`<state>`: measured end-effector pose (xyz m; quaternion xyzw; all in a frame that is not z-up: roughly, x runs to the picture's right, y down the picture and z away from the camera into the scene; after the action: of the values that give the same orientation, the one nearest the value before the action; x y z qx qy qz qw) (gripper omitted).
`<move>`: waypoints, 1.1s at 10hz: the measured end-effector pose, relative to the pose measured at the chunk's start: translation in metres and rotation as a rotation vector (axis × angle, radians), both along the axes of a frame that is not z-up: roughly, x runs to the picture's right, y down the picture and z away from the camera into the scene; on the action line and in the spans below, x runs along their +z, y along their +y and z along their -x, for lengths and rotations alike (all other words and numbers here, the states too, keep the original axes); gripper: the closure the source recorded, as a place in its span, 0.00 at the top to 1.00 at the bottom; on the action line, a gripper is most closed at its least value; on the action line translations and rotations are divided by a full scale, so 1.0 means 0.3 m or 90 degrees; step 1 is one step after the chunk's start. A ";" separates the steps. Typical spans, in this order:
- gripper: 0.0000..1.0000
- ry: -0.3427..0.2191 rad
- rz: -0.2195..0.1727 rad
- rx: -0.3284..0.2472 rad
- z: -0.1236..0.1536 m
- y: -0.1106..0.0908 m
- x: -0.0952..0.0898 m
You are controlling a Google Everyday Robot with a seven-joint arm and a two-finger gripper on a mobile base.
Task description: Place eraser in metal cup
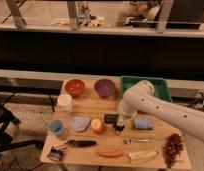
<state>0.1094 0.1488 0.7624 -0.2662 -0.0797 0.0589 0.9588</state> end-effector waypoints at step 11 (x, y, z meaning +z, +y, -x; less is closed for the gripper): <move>0.00 0.000 0.004 -0.006 0.010 0.033 -0.040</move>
<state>0.1064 0.1587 0.7504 -0.2694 -0.0784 0.0543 0.9583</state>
